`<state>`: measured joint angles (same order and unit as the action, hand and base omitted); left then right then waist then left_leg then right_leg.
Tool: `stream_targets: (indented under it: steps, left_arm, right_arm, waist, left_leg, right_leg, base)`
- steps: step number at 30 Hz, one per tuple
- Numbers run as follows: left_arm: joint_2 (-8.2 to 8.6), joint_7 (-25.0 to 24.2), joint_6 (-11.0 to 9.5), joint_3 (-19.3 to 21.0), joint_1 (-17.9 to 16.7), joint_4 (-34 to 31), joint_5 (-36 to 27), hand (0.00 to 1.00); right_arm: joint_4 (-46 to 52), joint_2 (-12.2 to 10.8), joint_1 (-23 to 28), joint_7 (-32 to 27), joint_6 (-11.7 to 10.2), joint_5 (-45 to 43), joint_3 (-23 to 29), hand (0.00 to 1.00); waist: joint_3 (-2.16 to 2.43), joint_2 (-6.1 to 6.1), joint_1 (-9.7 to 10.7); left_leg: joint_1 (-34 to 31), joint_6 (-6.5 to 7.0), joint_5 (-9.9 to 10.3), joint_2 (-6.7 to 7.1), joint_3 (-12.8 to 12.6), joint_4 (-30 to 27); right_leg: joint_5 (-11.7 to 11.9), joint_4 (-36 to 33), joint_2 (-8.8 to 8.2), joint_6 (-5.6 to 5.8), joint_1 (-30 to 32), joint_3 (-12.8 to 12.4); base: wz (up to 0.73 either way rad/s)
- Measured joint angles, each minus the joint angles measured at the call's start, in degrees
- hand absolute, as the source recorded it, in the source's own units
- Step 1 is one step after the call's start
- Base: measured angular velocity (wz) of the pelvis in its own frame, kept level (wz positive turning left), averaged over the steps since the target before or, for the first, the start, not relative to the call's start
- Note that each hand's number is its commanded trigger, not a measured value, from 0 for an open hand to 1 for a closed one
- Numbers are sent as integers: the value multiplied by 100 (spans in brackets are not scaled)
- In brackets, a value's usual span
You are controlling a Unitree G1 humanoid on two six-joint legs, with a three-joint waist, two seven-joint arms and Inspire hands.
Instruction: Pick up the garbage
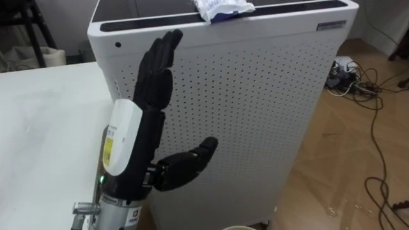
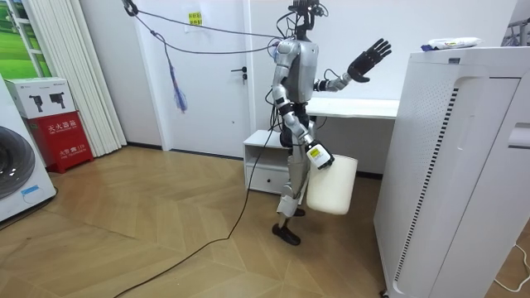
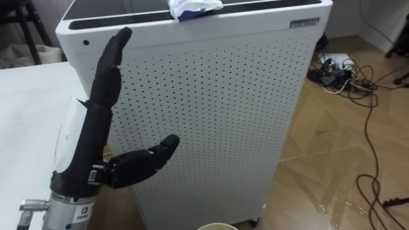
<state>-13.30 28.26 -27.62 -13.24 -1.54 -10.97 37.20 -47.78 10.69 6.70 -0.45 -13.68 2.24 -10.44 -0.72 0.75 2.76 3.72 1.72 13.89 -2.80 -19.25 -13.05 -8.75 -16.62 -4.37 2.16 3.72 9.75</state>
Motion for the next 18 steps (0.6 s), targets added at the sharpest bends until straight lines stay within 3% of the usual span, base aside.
stream_targets:
  steps: [2,3,6,8,9,10,11,12,13,14,15,16,17,18]
  left_arm:
    - [-28,84,2,5,-2,-5,136,0]
    - [-63,136,17,26,-2,-5,197,0]
    - [-60,171,29,207,0,-5,318,0]
    - [-58,256,29,252,8,0,347,0]
    - [-51,274,23,267,29,12,350,0]
    - [-30,283,2,268,49,14,345,0]
    - [-17,287,-23,268,85,14,343,0]
    - [-6,362,-76,267,112,14,341,0]
    - [-6,491,-134,269,86,15,341,0]
    - [-7,546,-155,272,78,14,343,0]
    - [-7,629,-180,294,71,14,354,0]
    - [-10,746,-212,348,42,13,377,0]
    - [-24,796,-229,436,41,12,389,0]
    - [-47,829,-230,453,41,12,379,0]
  right_arm:
    - [7,-4,-8,42,0,-13,0,100]
    - [9,-7,-8,82,0,-35,-1,100]
    - [10,-37,-14,214,0,-89,-13,100]
    - [8,-34,-7,272,0,-85,-27,100]
    - [4,-46,1,293,4,-78,-31,100]
    - [2,-58,3,290,5,-69,-22,100]
    - [2,-41,1,273,6,-60,-4,100]
    - [-2,12,5,239,22,-46,-10,100]
    - [-2,63,7,213,52,-46,-16,100]
    - [-5,87,7,178,65,-52,-19,100]
    - [-53,149,8,140,79,-50,-28,100]
    - [-74,168,10,117,112,-46,-72,100]
    - [-73,118,8,97,116,-44,-74,100]
    - [-70,101,8,96,116,-36,-74,100]
  waist:
    - [-7,18,-110]
    - [-9,25,-164]
    - [-14,37,-221]
    - [-28,61,-298]
    - [-80,-6,-319]
    - [-59,8,-314]
    - [-56,18,-314]
    - [-59,16,-310]
    - [-61,2,-341]
    - [-54,19,-374]
    - [-40,45,-475]
    - [-14,46,-522]
    - [34,34,-514]
    - [28,-25,-492]
  left_leg:
    - [-2,-51,31,-83,-177,-156]
    - [-11,-69,41,-148,-267,-312]
    - [-27,-73,43,-255,-292,-804]
    - [-216,-77,40,-306,-56,-1443]
    - [-546,-221,29,-339,251,-2048]
    - [-781,-245,150,-325,508,-1939]
    - [-942,-255,153,-324,578,-1810]
    - [-1274,-337,88,-231,788,-1494]
    - [-1565,-395,-125,-145,1035,-1083]
    - [-1664,-415,-280,-127,1140,-846]
    - [-1794,-406,-662,-122,1352,-437]
    - [-1791,-366,-984,-124,1430,-387]
    - [-1782,-287,-1081,-63,1432,-395]
    - [-1769,-277,-1088,-27,1417,-388]
  right_leg:
    - [26,7,45,-58,35,44]
    - [49,16,50,-108,29,201]
    - [10,-16,71,-241,8,300]
    - [-24,-63,64,-333,-58,162]
    - [-72,-129,67,-376,-60,-29]
    - [-98,-113,64,-384,-72,-105]
    - [-154,-119,62,-399,-65,-118]
    - [-258,-167,50,-359,-69,-183]
    - [-352,-238,8,-266,-61,-239]
    - [-382,-261,7,-246,-46,-251]
    - [-481,-383,3,-208,-41,-251]
    - [-596,-518,-20,-119,-39,-189]
    - [-654,-545,-74,-48,-55,-97]
    - [-679,-549,-125,-10,-65,-81]
  base:
    - [-50]
    - [-62]
    - [-73]
    - [-76]
    - [-44]
    - [-32]
    - [-9]
    - [-9]
    - [-14]
    - [-35]
    - [-46]
    - [-41]
    - [-21]
    - [5]
